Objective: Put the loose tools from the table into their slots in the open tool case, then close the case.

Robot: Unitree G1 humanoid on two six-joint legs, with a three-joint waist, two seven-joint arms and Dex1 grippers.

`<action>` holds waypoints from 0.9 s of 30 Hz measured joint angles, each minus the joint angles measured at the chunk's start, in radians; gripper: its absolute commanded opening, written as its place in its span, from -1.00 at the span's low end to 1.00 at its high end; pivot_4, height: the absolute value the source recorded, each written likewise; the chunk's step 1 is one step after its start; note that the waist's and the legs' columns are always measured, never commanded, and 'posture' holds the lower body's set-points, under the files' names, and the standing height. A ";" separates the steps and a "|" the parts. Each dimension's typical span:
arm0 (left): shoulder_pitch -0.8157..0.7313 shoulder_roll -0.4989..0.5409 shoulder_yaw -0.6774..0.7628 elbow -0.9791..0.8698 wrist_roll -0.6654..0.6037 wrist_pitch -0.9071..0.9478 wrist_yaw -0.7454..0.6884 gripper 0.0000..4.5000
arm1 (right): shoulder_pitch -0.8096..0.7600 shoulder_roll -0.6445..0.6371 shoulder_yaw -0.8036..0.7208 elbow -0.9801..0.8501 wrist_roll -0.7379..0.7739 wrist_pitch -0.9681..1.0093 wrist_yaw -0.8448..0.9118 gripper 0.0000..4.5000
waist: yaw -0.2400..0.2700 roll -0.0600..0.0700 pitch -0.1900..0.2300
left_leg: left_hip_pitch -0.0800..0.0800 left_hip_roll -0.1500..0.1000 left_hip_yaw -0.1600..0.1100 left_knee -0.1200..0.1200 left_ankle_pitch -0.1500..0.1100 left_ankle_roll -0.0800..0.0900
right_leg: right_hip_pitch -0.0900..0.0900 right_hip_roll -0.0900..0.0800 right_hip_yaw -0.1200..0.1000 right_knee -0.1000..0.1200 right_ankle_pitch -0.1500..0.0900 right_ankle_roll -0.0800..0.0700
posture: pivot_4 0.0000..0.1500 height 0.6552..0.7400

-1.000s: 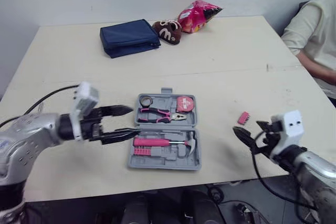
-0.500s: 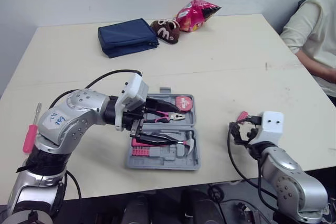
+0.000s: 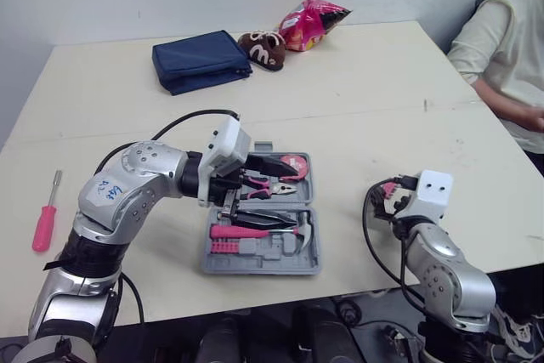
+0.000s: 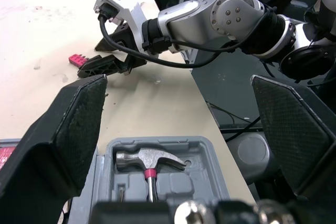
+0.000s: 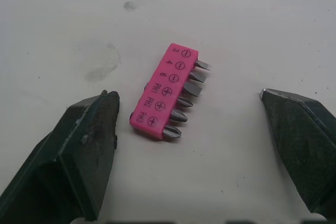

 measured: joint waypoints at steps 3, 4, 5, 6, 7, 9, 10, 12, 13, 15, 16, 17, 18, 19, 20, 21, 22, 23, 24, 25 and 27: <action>-0.001 0.000 0.000 0.000 0.007 0.000 0.000 1.00 | -0.008 0.026 -0.017 0.000 -0.014 0.009 -0.030 0.46 | 0.001 0.000 0.000 | 0.000 0.000 0.000 0.000 0.000 0.000 | 0.000 0.000 0.000 0.000 0.000 0.000 | 1.00 1.00; -0.001 0.000 0.000 0.000 0.009 0.000 -0.001 1.00 | -0.010 0.028 -0.025 -0.001 -0.016 0.015 -0.036 0.28 | 0.001 0.000 0.000 | 0.000 0.000 0.000 0.000 0.000 0.000 | 0.000 0.000 0.000 0.000 0.000 0.000 | 1.00 1.00; -0.002 0.000 0.000 0.000 0.010 0.000 -0.002 1.00 | -0.012 0.027 -0.027 -0.005 -0.020 0.029 -0.041 0.28 | 0.001 0.000 0.000 | 0.000 0.000 0.000 0.000 0.000 0.000 | 0.000 0.000 0.000 0.000 0.000 0.000 | 1.00 1.00; -0.002 0.000 0.000 0.000 0.010 0.001 -0.003 1.00 | -0.012 0.027 -0.027 -0.014 -0.023 0.044 -0.041 0.28 | 0.001 0.000 0.000 | 0.000 0.000 0.000 0.000 0.000 0.000 | 0.000 0.000 0.000 0.000 0.000 0.000 | 1.00 1.00; -0.002 0.000 0.000 0.000 0.011 0.001 -0.003 1.00 | -0.012 0.027 -0.027 -0.017 -0.023 0.051 -0.041 0.28 | 0.001 0.000 0.000 | 0.000 0.000 0.000 0.000 0.000 0.000 | 0.000 0.000 0.000 0.000 0.000 0.000 | 1.00 1.00; -0.002 0.000 0.000 0.000 0.011 0.001 -0.006 1.00 | -0.013 0.028 -0.027 -0.026 -0.023 0.066 -0.041 0.28 | 0.001 0.000 0.000 | 0.000 0.000 0.000 0.000 0.000 0.000 | 0.000 0.000 0.000 0.000 0.000 0.000 | 1.00 1.00; -0.002 0.000 0.000 0.000 0.012 0.001 -0.006 1.00 | -0.012 0.027 -0.027 -0.029 -0.023 0.070 -0.040 0.28 | 0.001 0.000 0.000 | 0.000 0.000 0.000 0.000 0.000 0.000 | 0.000 0.000 0.000 0.000 0.000 0.000 | 1.00 1.00; -0.004 -0.004 0.000 0.000 0.013 0.001 -0.006 1.00 | -0.012 0.026 -0.028 -0.035 -0.023 0.081 -0.032 0.28 | 0.001 0.000 0.000 | 0.000 0.000 0.000 0.000 0.000 0.000 | 0.000 0.000 0.000 0.000 0.000 0.000 | 1.00 1.00; -0.006 -0.005 0.000 0.000 0.014 0.001 -0.006 1.00 | -0.013 0.024 -0.029 -0.039 -0.023 0.087 -0.027 0.28 | 0.001 0.000 0.000 | 0.000 0.000 0.000 0.000 0.000 0.000 | 0.000 0.000 0.000 0.000 0.000 0.000 | 1.00 1.00; -0.007 -0.007 0.000 -0.001 0.014 0.001 -0.005 1.00 | -0.012 0.006 -0.028 -0.038 -0.023 0.090 -0.002 0.28 | 0.000 0.000 0.000 | 0.000 0.000 0.000 0.000 0.000 0.000 | 0.000 0.000 0.000 0.000 0.000 0.000 | 1.00 1.00; -0.008 -0.009 -0.001 -0.001 0.014 0.001 -0.005 1.00 | -0.009 -0.026 -0.026 -0.032 -0.022 0.089 0.026 0.28 | 0.000 0.000 0.000 | 0.000 0.000 0.000 0.000 0.000 0.000 | 0.000 0.000 0.000 0.000 0.000 0.000 | 1.00 1.00; -0.009 -0.010 -0.003 -0.002 0.014 0.001 -0.005 1.00 | -0.008 -0.047 -0.026 -0.025 -0.021 0.088 0.047 0.28 | 0.000 0.000 0.000 | 0.000 0.000 0.000 0.000 0.000 0.000 | 0.000 0.000 0.000 0.000 0.000 0.000 | 1.00 1.00; -0.010 -0.013 -0.006 -0.002 0.014 0.001 -0.005 1.00 | -0.007 -0.071 -0.027 -0.017 -0.019 0.086 0.073 0.28 | 0.001 0.000 0.000 | 0.000 0.000 0.000 0.000 0.000 0.000 | 0.000 0.000 0.000 0.000 0.000 0.000 | 1.00 1.00; -0.012 -0.015 -0.009 -0.002 0.014 0.001 -0.005 1.00 | -0.007 -0.089 -0.028 -0.008 -0.013 0.083 0.100 0.28 | 0.001 0.000 0.000 | 0.000 0.000 0.000 0.000 0.000 0.000 | 0.000 0.000 0.000 0.000 0.000 0.000 | 1.00 1.00; -0.013 -0.017 -0.011 -0.002 0.014 0.001 -0.004 1.00 | -0.005 -0.101 -0.031 -0.001 -0.009 0.076 0.126 0.28 | 0.001 0.000 0.000 | 0.000 0.000 0.000 0.000 0.000 0.000 | 0.000 0.000 0.000 0.000 0.000 0.000 | 1.00 1.00; -0.014 -0.018 -0.011 -0.002 0.014 0.001 -0.004 1.00 | -0.003 -0.108 -0.032 0.005 -0.007 0.069 0.144 0.28 | 0.001 0.000 0.000 | 0.000 0.000 0.000 0.000 0.000 0.000 | 0.000 0.000 0.000 0.000 0.000 0.000 | 1.00 1.00; -0.016 -0.020 -0.012 -0.002 0.015 0.001 -0.002 1.00 | 0.006 -0.127 -0.027 0.015 -0.003 0.055 0.176 0.28 | 0.001 0.000 0.000 | 0.000 0.000 0.000 0.000 0.000 0.000 | 0.000 0.000 0.000 0.000 0.000 0.000 | 1.00 1.00; -0.016 -0.021 -0.015 -0.002 0.015 0.001 0.000 1.00 | 0.018 -0.157 -0.018 0.025 -0.004 0.031 0.205 0.28 | 0.001 0.000 0.000 | 0.000 0.000 0.000 0.000 0.000 0.000 | 0.000 0.000 0.000 0.000 0.000 0.000 | 1.00 1.00; -0.016 -0.021 -0.019 -0.002 0.015 0.001 0.004 1.00 | 0.024 -0.171 -0.015 0.033 -0.008 0.012 0.223 0.28 | 0.001 0.000 0.000 | 0.000 0.000 0.000 0.000 0.000 0.000 | 0.000 0.000 0.000 0.000 0.000 0.000 | 1.00 1.00; -0.016 -0.022 -0.019 -0.002 0.015 0.001 0.005 1.00 | 0.029 -0.168 -0.016 0.039 -0.010 -0.003 0.227 0.28 | 0.001 0.000 0.000 | 0.000 0.000 0.000 0.000 0.000 0.000 | 0.000 0.000 0.000 0.000 0.000 0.000 | 1.00 1.00; -0.016 -0.022 -0.019 -0.004 0.015 0.001 0.008 1.00 | 0.033 -0.162 -0.019 0.048 -0.010 -0.023 0.232 0.28 | 0.001 0.000 0.000 | 0.000 0.000 0.000 0.000 0.000 0.000 | 0.000 0.000 0.000 0.000 0.000 0.000 | 1.00 1.00</action>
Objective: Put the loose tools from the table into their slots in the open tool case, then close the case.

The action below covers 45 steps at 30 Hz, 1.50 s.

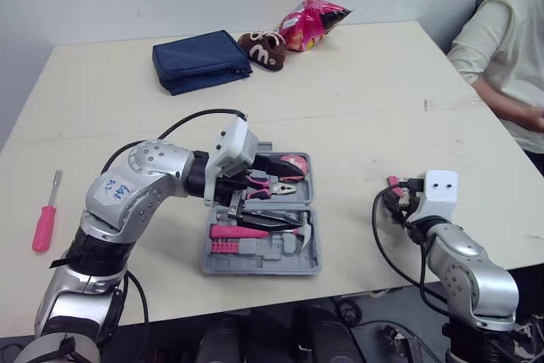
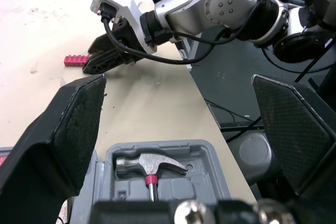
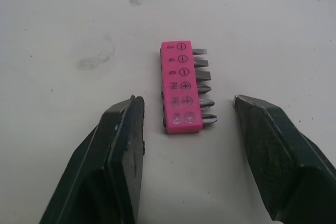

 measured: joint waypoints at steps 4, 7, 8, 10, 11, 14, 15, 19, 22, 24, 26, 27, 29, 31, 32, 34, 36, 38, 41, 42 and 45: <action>0.000 0.000 0.000 -0.003 0.000 0.000 0.006 1.00 | 0.003 0.000 0.000 0.021 -0.003 -0.034 0.017 0.28 | 0.000 0.000 0.000 | 0.000 0.000 0.000 0.000 0.000 0.000 | 0.000 0.000 0.000 0.000 0.000 0.000 | 1.00 1.00; 0.000 0.000 0.000 -0.003 0.000 0.000 0.007 1.00 | 0.003 0.003 0.001 0.025 -0.004 -0.042 0.019 0.28 | -0.001 0.000 0.000 | 0.001 0.000 0.000 0.000 0.000 0.000 | 0.000 0.000 0.001 0.000 0.000 0.000 | 1.00 1.00; 0.000 0.000 0.000 -0.003 0.000 0.000 0.007 1.00 | 0.003 0.004 0.001 0.026 -0.005 -0.044 0.020 0.16 | -0.001 0.000 0.000 | 0.001 0.000 0.000 0.000 0.000 0.000 | 0.000 0.000 0.001 0.000 0.000 0.000 | 1.00 1.00; 0.000 0.000 0.000 -0.003 0.000 0.000 0.007 1.00 | 0.003 0.004 0.004 0.027 -0.004 -0.047 0.024 -0.08 | -0.001 0.000 0.000 | 0.001 0.000 0.000 0.000 0.000 0.000 | 0.000 0.000 0.001 0.000 0.000 0.000 | 1.00 1.00; -0.002 0.000 0.000 -0.003 0.000 0.000 0.008 1.00 | 0.003 0.006 0.010 0.027 -0.004 -0.052 0.028 -0.31 | 0.000 0.000 0.000 | 0.001 0.000 0.000 0.000 0.000 0.000 | 0.000 0.000 0.001 0.000 0.000 0.000 | 1.00 1.00; -0.018 -0.009 0.000 -0.003 0.001 0.000 0.011 1.00 | 0.015 0.010 0.004 0.026 -0.004 -0.067 0.028 -0.67 | 0.003 -0.001 -0.001 | 0.000 0.000 0.000 0.001 0.000 0.000 | 0.000 0.000 0.001 0.000 0.000 0.000 | 1.00 1.00; -0.021 -0.009 0.000 -0.003 0.001 0.000 0.013 1.00 | 0.019 0.009 0.003 0.024 -0.005 -0.073 0.029 -0.67 | 0.004 -0.001 -0.001 | 0.000 -0.001 0.000 0.001 0.000 0.000 | 0.000 -0.001 0.001 0.000 0.000 0.000 | 1.00 1.00; -0.016 0.013 0.007 -0.001 0.000 0.006 0.014 1.00 | 0.075 -0.115 0.025 -0.025 -0.012 -0.088 0.108 -0.67 | 0.007 0.001 0.001 | -0.001 -0.001 0.001 0.001 0.000 0.001 | -0.001 -0.001 0.001 0.000 0.000 0.001 | 1.00 1.00; 0.073 0.112 0.064 -0.026 -0.006 0.025 -0.007 1.00 | 0.081 -0.302 0.025 -0.148 0.061 -0.085 0.300 -0.67 | -0.008 0.003 0.002 | 0.002 -0.001 0.001 -0.002 0.000 0.000 | -0.002 0.000 0.007 0.000 0.000 0.001 | 1.00 1.00; 0.163 0.204 0.079 -0.049 -0.005 0.025 -0.053 1.00 | 0.049 -0.422 0.030 -0.227 0.155 -0.082 0.457 -0.67 | -0.013 0.001 0.003 | 0.005 0.000 -0.005 -0.003 -0.001 -0.003 | -0.002 0.003 0.011 0.001 0.000 0.000 | 1.00 1.00; 0.220 0.256 0.082 -0.071 0.000 0.010 -0.091 1.00 | -0.003 -0.500 0.066 -0.255 0.221 -0.074 0.579 -0.67 | -0.005 -0.002 0.004 | 0.007 0.000 -0.006 -0.003 -0.001 -0.006 | -0.001 0.006 0.010 0.001 -0.001 -0.002 | 1.00 1.00; 0.245 0.279 0.083 -0.081 0.008 -0.006 -0.109 1.00 | -0.030 -0.530 0.099 -0.258 0.251 -0.062 0.632 -0.67 | -0.002 -0.002 0.004 | 0.007 0.000 -0.006 -0.004 -0.001 -0.007 | -0.001 0.006 0.011 0.001 -0.001 -0.002 | 1.00 1.00; 0.290 0.325 0.080 -0.103 0.035 -0.044 -0.143 1.00 | -0.085 -0.569 0.186 -0.259 0.305 -0.035 0.732 -0.67 | 0.003 -0.003 0.005 | 0.008 0.001 -0.006 -0.004 -0.001 -0.006 | -0.001 0.005 0.011 0.001 -0.001 -0.003 | 1.00 1.00; 0.308 0.337 0.080 -0.110 0.042 -0.063 -0.158 1.00 | -0.123 -0.579 0.262 -0.261 0.346 -0.011 0.796 -0.67 | 0.011 -0.003 0.005 | 0.007 0.000 -0.006 -0.003 -0.002 -0.004 | -0.001 0.003 0.011 0.001 -0.001 -0.003 | 1.00 1.00; 0.309 0.336 0.080 -0.113 0.042 -0.065 -0.157 1.00 | -0.138 -0.589 0.297 -0.260 0.356 0.001 0.820 -0.67 | 0.015 -0.003 0.005 | 0.005 0.000 -0.006 -0.001 -0.003 -0.002 | -0.001 0.001 0.011 0.001 -0.001 -0.002 | 1.00 1.00; 0.309 0.336 0.080 -0.122 0.042 -0.064 -0.149 1.00 | -0.156 -0.614 0.357 -0.260 0.356 0.010 0.852 -0.67 | 0.022 -0.003 0.005 | 0.003 -0.002 -0.005 0.002 -0.005 0.002 | -0.002 0.000 0.011 0.000 0.000 0.000 | 1.00 1.00; 0.309 0.336 0.080 -0.129 0.042 -0.062 -0.139 1.00 | -0.173 -0.634 0.414 -0.257 0.328 0.008 0.872 -0.67 | 0.025 -0.003 0.005 | 0.002 -0.003 -0.004 0.003 -0.007 0.004 | -0.002 -0.001 0.011 -0.001 0.001 0.001 | 1.00 1.00; 0.319 0.337 0.080 -0.147 0.050 -0.065 -0.128 1.00 | -0.206 -0.633 0.479 -0.238 0.283 0.001 0.872 -0.67 | 0.025 -0.004 0.005 | 0.002 -0.003 -0.003 0.004 -0.007 0.005 | -0.002 -0.001 0.011 -0.002 0.001 0.002 | 1.00 1.00; 0.339 0.339 0.078 -0.168 0.074 -0.074 -0.120 1.00 | -0.255 -0.600 0.526 -0.196 0.247 0.004 0.855 -0.67 | 0.023 -0.004 0.005 | 0.002 -0.003 -0.002 0.004 -0.007 0.005 | -0.003 -0.001 0.012 -0.001 0.001 0.002 | 1.00 1.00; 0.357 0.350 0.078 -0.179 0.088 -0.088 -0.121 1.00 | -0.279 -0.586 0.543 -0.186 0.246 0.012 0.850 -0.67 | 0.022 -0.004 0.005 | 0.002 -0.001 -0.002 0.004 -0.007 0.004 | -0.004 -0.001 0.012 -0.001 0.001 0.002 | 1.00 1.00; 0.394 0.381 0.079 -0.177 0.133 -0.130 -0.125 1.00 | -0.331 -0.557 0.585 -0.179 0.231 0.029 0.847 -0.67 | 0.022 -0.004 0.005 | 0.002 0.000 -0.002 0.004 -0.007 0.003 | -0.005 0.000 0.012 0.000 0.000 0.000 | 1.00 1.00</action>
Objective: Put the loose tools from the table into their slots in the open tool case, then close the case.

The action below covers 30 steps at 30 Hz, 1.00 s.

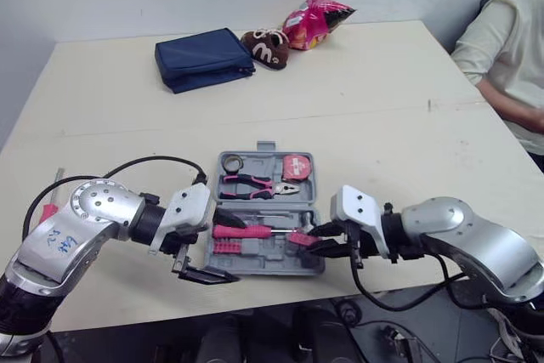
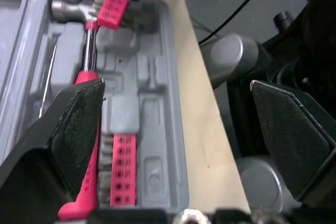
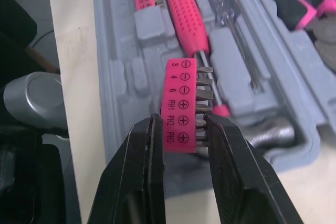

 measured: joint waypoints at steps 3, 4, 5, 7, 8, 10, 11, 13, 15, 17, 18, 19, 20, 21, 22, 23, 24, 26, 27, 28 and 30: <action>0.024 0.017 0.001 0.032 0.039 -0.042 -0.008 1.00 | -0.035 0.029 0.073 0.008 -0.020 0.016 0.007 -0.67 | 0.001 0.000 0.000 | 0.000 0.000 0.000 0.000 0.000 0.000 | -0.001 0.000 0.000 0.001 0.000 -0.001 | 1.00 1.00; 0.024 0.018 0.001 0.040 0.043 -0.049 -0.010 1.00 | -0.048 0.042 0.096 0.010 -0.025 0.021 0.010 -0.67 | 0.001 0.000 0.000 | -0.001 0.000 0.000 0.000 0.000 0.000 | -0.002 0.000 0.000 0.002 0.000 -0.001 | 1.00 1.00; 0.024 0.018 0.001 0.041 0.045 -0.051 -0.011 1.00 | -0.060 0.049 0.113 0.012 -0.028 0.025 0.011 -0.67 | 0.001 0.000 0.000 | -0.002 -0.001 0.001 0.000 0.000 0.000 | -0.003 0.000 0.000 0.002 0.000 0.000 | 1.00 1.00; 0.019 0.017 0.001 0.053 0.049 -0.058 -0.012 1.00 | -0.098 0.075 0.153 0.023 -0.042 0.036 0.018 -0.67 | 0.001 0.000 0.000 | -0.002 -0.001 0.001 0.000 0.000 0.000 | -0.004 0.000 0.000 0.002 0.000 0.000 | 1.00 1.00; 0.013 0.017 0.001 0.062 0.054 -0.059 -0.012 1.00 | -0.110 0.084 0.167 0.033 -0.050 0.038 0.020 -0.67 | 0.002 0.000 0.000 | -0.002 -0.001 0.001 0.000 0.000 0.000 | -0.004 0.000 0.000 0.002 0.000 0.000 | 1.00 1.00; 0.012 0.017 0.001 0.073 0.058 -0.060 -0.012 1.00 | -0.127 0.088 0.193 0.056 -0.075 0.040 0.023 -0.67 | 0.002 0.000 0.000 | -0.003 -0.001 0.002 0.000 0.000 0.000 | -0.004 0.000 0.000 0.002 0.000 0.000 | 1.00 1.00; 0.012 0.016 0.001 0.073 0.058 -0.060 -0.011 1.00 | -0.129 0.089 0.197 0.065 -0.082 0.040 0.025 -0.67 | 0.002 0.000 0.000 | -0.003 -0.001 0.002 0.000 0.000 0.000 | -0.004 0.000 0.000 0.002 0.000 0.000 | 1.00 1.00; 0.012 0.014 0.001 0.072 0.058 -0.058 -0.008 1.00 | -0.150 0.096 0.206 0.083 -0.092 0.040 0.037 -0.67 | 0.002 0.000 0.000 | -0.003 -0.001 0.002 0.000 0.000 0.001 | -0.004 0.000 0.000 0.002 0.000 0.000 | 1.00 1.00; 0.012 0.009 0.001 0.071 0.058 -0.056 -0.004 1.00 | -0.163 0.096 0.209 0.090 -0.104 0.041 0.045 -0.67 | 0.001 0.000 0.000 | -0.003 -0.001 0.002 0.000 0.000 0.001 | -0.005 0.000 0.000 0.002 0.000 0.000 | 1.00 1.00; 0.012 0.002 0.001 0.070 0.058 -0.055 0.003 1.00 | -0.173 0.096 0.214 0.104 -0.111 0.036 0.062 -0.67 | 0.001 0.000 0.000 | -0.003 -0.001 0.002 0.000 0.000 0.000 | -0.005 0.000 0.000 0.002 0.000 0.000 | 1.00 1.00; 0.012 -0.003 0.001 0.070 0.058 -0.055 0.005 1.00 | -0.179 0.096 0.218 0.109 -0.116 0.033 0.073 -0.67 | 0.001 0.000 0.000 | -0.003 -0.001 0.002 0.000 0.000 0.000 | -0.005 0.000 0.000 0.002 0.000 0.000 | 1.00 1.00; 0.012 -0.006 0.001 0.070 0.058 -0.055 0.007 1.00 | -0.187 0.096 0.225 0.115 -0.122 0.028 0.081 -0.67 | 0.001 0.000 0.000 | -0.003 -0.001 0.002 0.000 0.000 0.000 | -0.005 0.000 0.000 0.002 0.000 0.000 | 1.00 1.00; 0.011 -0.008 0.001 0.070 0.058 -0.055 0.013 1.00 | -0.199 0.096 0.236 0.124 -0.132 0.018 0.095 -0.67 | 0.001 0.000 0.000 | -0.003 -0.001 0.002 0.000 0.000 0.000 | -0.005 0.000 0.000 0.002 0.000 0.000 | 1.00 1.00; 0.010 -0.010 0.001 0.070 0.058 -0.055 0.016 1.00 | -0.202 0.096 0.239 0.128 -0.138 0.013 0.101 -0.67 | 0.001 0.000 0.000 | -0.003 -0.001 0.002 0.000 0.000 0.000 | -0.005 0.000 0.000 0.003 0.000 0.000 | 1.00 1.00; 0.010 -0.012 0.001 0.070 0.058 -0.054 0.021 1.00 | -0.208 0.103 0.246 0.140 -0.146 0.004 0.111 -0.67 | 0.001 0.000 0.000 | -0.003 -0.001 0.002 0.000 0.000 0.000 | -0.005 0.000 0.000 0.002 0.000 0.000 | 1.00 1.00; 0.009 -0.016 0.001 0.070 0.058 -0.054 0.024 1.00 | -0.215 0.113 0.255 0.156 -0.153 -0.007 0.118 -0.67 | 0.001 -0.001 0.000 | -0.003 -0.001 0.003 0.000 0.000 0.000 | -0.005 0.000 0.000 0.003 0.000 0.000 | 1.00 1.00; 0.008 -0.020 0.001 0.069 0.058 -0.053 0.025 1.00 | -0.220 0.121 0.266 0.167 -0.162 -0.021 0.127 -0.67 | 0.001 -0.001 0.000 | -0.003 -0.001 0.003 0.000 0.000 0.000 | -0.005 0.000 0.000 0.003 0.000 0.000 | 1.00 1.00; 0.007 -0.022 0.001 0.068 0.058 -0.049 0.030 1.00 | -0.234 0.129 0.283 0.185 -0.183 -0.045 0.145 -0.67 | 0.001 -0.001 -0.001 | -0.003 -0.001 0.003 0.000 0.000 0.000 | -0.005 0.000 0.000 0.003 0.000 0.000 | 1.00 1.00; 0.007 -0.024 0.001 0.068 0.058 -0.048 0.033 1.00 | -0.239 0.131 0.289 0.193 -0.190 -0.052 0.152 -0.67 | 0.001 -0.001 -0.001 | -0.003 -0.001 0.003 0.000 0.000 0.001 | -0.005 0.000 0.000 0.003 0.000 0.000 | 1.00 1.00; 0.007 -0.024 0.001 0.067 0.058 -0.047 0.035 1.00 | -0.244 0.138 0.295 0.202 -0.198 -0.059 0.159 -0.67 | 0.000 -0.001 -0.001 | -0.002 -0.001 0.003 0.000 0.000 0.000 | -0.005 0.000 0.000 0.003 0.000 0.000 | 1.00 1.00; 0.007 -0.025 0.001 0.062 0.058 -0.046 0.040 1.00 | -0.254 0.154 0.306 0.215 -0.216 -0.073 0.164 -0.67 | -0.003 -0.003 -0.002 | -0.002 0.000 0.003 0.000 0.000 0.000 | -0.005 0.000 0.001 0.003 0.000 0.000 | 1.00 1.00</action>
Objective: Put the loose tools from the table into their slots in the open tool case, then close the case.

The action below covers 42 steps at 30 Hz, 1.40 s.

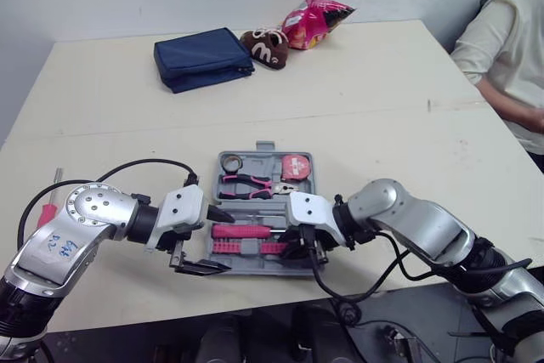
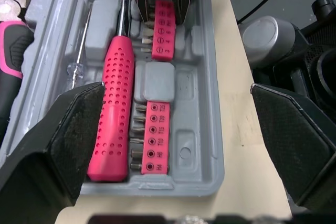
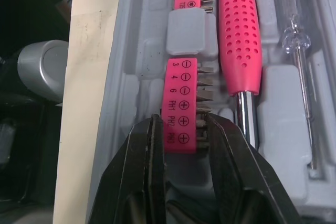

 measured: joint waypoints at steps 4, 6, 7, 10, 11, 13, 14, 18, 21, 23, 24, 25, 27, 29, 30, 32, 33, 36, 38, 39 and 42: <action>0.000 -0.001 0.000 -0.024 -0.001 0.008 0.008 1.00 | 0.000 0.027 0.009 0.011 -0.028 -0.021 0.002 -0.67 | -0.010 0.000 0.000 | 0.001 0.000 0.000 0.000 0.001 -0.001 | 0.000 0.000 0.000 0.003 -0.001 -0.001 | 1.00 1.00; 0.000 -0.001 0.000 -0.025 -0.001 0.013 0.012 1.00 | 0.000 0.041 0.010 0.012 -0.039 -0.020 0.002 -0.67 | -0.019 0.000 0.000 | 0.001 0.000 0.000 0.000 0.001 -0.002 | -0.001 -0.001 0.000 0.004 -0.001 -0.002 | 1.00 1.00; 0.000 -0.001 0.000 -0.026 -0.001 0.014 0.013 1.00 | 0.000 0.045 0.010 0.012 -0.041 -0.019 0.002 -0.67 | -0.022 0.000 0.000 | 0.001 0.001 0.000 0.000 0.001 -0.002 | -0.001 0.000 0.000 0.004 -0.001 -0.002 | 1.00 1.00; 0.001 -0.001 0.000 -0.028 -0.002 0.020 0.019 1.00 | 0.000 0.056 0.005 0.010 -0.043 -0.001 -0.002 -0.06 | -0.022 0.000 0.000 | 0.001 0.001 0.000 0.000 0.001 -0.003 | -0.002 0.000 0.000 0.005 -0.002 -0.003 | 1.00 1.00; 0.002 -0.001 0.000 -0.031 -0.003 0.021 0.020 1.00 | 0.000 0.061 0.003 0.009 -0.042 0.008 -0.004 0.15 | -0.021 0.000 0.000 | 0.000 0.001 0.000 0.000 0.002 -0.003 | -0.002 0.000 0.000 0.005 -0.002 -0.003 | 1.00 1.00; 0.005 -0.001 0.000 -0.033 -0.003 0.022 0.021 1.00 | 0.000 0.069 0.003 -0.011 -0.034 0.029 0.000 0.57 | -0.019 0.000 0.000 | 0.000 0.001 0.000 0.000 0.002 -0.003 | -0.003 -0.001 0.000 0.006 -0.002 -0.003 | 1.00 1.00; 0.005 -0.001 0.000 -0.034 -0.003 0.022 0.021 1.00 | 0.000 0.069 0.001 -0.017 -0.030 0.035 0.000 0.57 | -0.019 0.000 0.000 | -0.001 0.001 0.000 0.000 0.002 -0.003 | -0.003 -0.001 0.001 0.006 -0.002 -0.003 | 1.00 1.00; 0.006 -0.001 0.000 -0.035 -0.007 0.024 0.022 1.00 | 0.006 0.042 -0.079 -0.070 0.029 0.070 0.012 0.57 | -0.017 0.000 0.000 | -0.001 0.000 0.000 0.000 0.002 -0.003 | -0.004 -0.001 0.001 0.006 -0.002 -0.003 | 1.00 1.00; 0.006 -0.001 0.001 -0.035 -0.008 0.024 0.022 1.00 | 0.078 0.052 -0.153 -0.070 0.044 -0.001 0.004 0.57 | -0.016 -0.001 0.000 | -0.001 0.000 0.000 0.000 0.002 -0.003 | -0.004 -0.001 0.001 0.006 -0.002 -0.003 | 1.00 1.00; 0.006 -0.002 0.001 -0.035 -0.008 0.024 0.022 1.00 | 0.147 0.080 -0.193 -0.051 0.047 -0.096 -0.001 0.57 | -0.016 -0.001 0.000 | -0.001 -0.001 0.000 0.000 0.002 -0.003 | -0.004 0.000 0.001 0.006 -0.002 -0.003 | 1.00 1.00; 0.006 -0.003 0.001 -0.036 -0.010 0.025 0.022 1.00 | 0.186 0.095 -0.212 -0.041 0.052 -0.163 0.003 0.47 | -0.017 -0.001 0.000 | -0.001 -0.001 0.000 0.000 0.002 -0.003 | -0.004 0.000 0.001 0.006 -0.002 -0.003 | 1.00 1.00; 0.006 -0.005 0.001 -0.036 -0.012 0.026 0.022 1.00 | 0.211 0.106 -0.229 -0.034 0.061 -0.204 0.010 0.34 | -0.017 -0.001 0.000 | -0.001 0.000 0.000 0.000 0.002 -0.003 | -0.004 0.000 0.001 0.006 -0.002 -0.003 | 1.00 1.00; 0.006 -0.014 0.001 -0.036 -0.016 0.030 0.025 1.00 | 0.258 0.121 -0.254 -0.012 0.071 -0.270 0.019 -0.01 | -0.018 -0.001 0.000 | -0.001 0.000 0.000 0.000 0.002 -0.003 | -0.004 0.001 0.001 0.007 -0.002 -0.003 | 1.00 1.00; 0.006 -0.022 0.001 -0.036 -0.017 0.031 0.025 1.00 | 0.299 0.137 -0.265 0.030 0.059 -0.334 0.015 -0.46 | -0.018 -0.001 0.000 | -0.001 0.000 0.000 0.000 0.002 -0.003 | -0.004 0.001 0.001 0.006 -0.002 -0.003 | 1.00 1.00; 0.006 -0.022 0.001 -0.036 -0.017 0.031 0.025 1.00 | 0.320 0.146 -0.265 0.058 0.047 -0.365 0.012 -0.67 | -0.018 -0.001 0.000 | -0.001 -0.001 0.001 0.000 0.002 -0.003 | -0.004 0.001 0.001 0.006 -0.002 -0.003 | 1.00 1.00; 0.006 -0.022 0.001 -0.035 -0.017 0.031 0.025 1.00 | 0.346 0.157 -0.263 0.095 0.038 -0.394 0.010 -0.98 | -0.018 -0.001 0.000 | -0.001 -0.001 0.001 0.000 0.002 -0.003 | -0.004 0.001 0.001 0.007 -0.002 -0.003 | 1.00 1.00; 0.005 -0.022 0.001 -0.035 -0.017 0.031 0.025 1.00 | 0.348 0.159 -0.263 0.103 0.037 -0.399 0.010 -0.98 | -0.018 -0.001 0.000 | -0.001 0.000 0.001 0.000 0.002 -0.003 | -0.004 0.001 0.002 0.007 -0.002 -0.003 | 1.00 1.00; -0.001 -0.022 0.001 -0.032 -0.017 0.031 0.024 1.00 | 0.349 0.169 -0.263 0.107 0.030 -0.413 0.008 -0.98 | -0.018 -0.001 0.000 | -0.001 0.000 0.001 0.000 0.002 -0.003 | -0.004 0.001 0.002 0.007 -0.002 -0.003 | 1.00 1.00; -0.003 -0.023 0.000 -0.030 -0.017 0.031 0.024 1.00 | 0.348 0.171 -0.250 0.112 0.014 -0.412 0.004 -0.98 | -0.018 -0.001 0.000 | -0.001 0.000 0.001 0.000 0.002 -0.003 | -0.004 0.001 0.002 0.007 -0.002 -0.003 | 1.00 1.00; -0.003 -0.023 0.000 -0.028 -0.017 0.031 0.024 1.00 | 0.348 0.170 -0.238 0.117 0.002 -0.411 0.001 -0.98 | -0.018 -0.001 0.000 | -0.001 0.000 0.001 0.000 0.002 -0.003 | -0.004 0.001 0.002 0.007 -0.002 -0.003 | 1.00 1.00; -0.004 -0.024 0.000 -0.026 -0.017 0.031 0.024 1.00 | 0.338 0.144 -0.200 0.122 -0.044 -0.410 0.000 -0.98 | -0.018 -0.001 -0.001 | 0.000 0.000 0.001 0.000 0.002 -0.003 | -0.004 0.001 0.002 0.007 -0.002 -0.003 | 1.00 1.00</action>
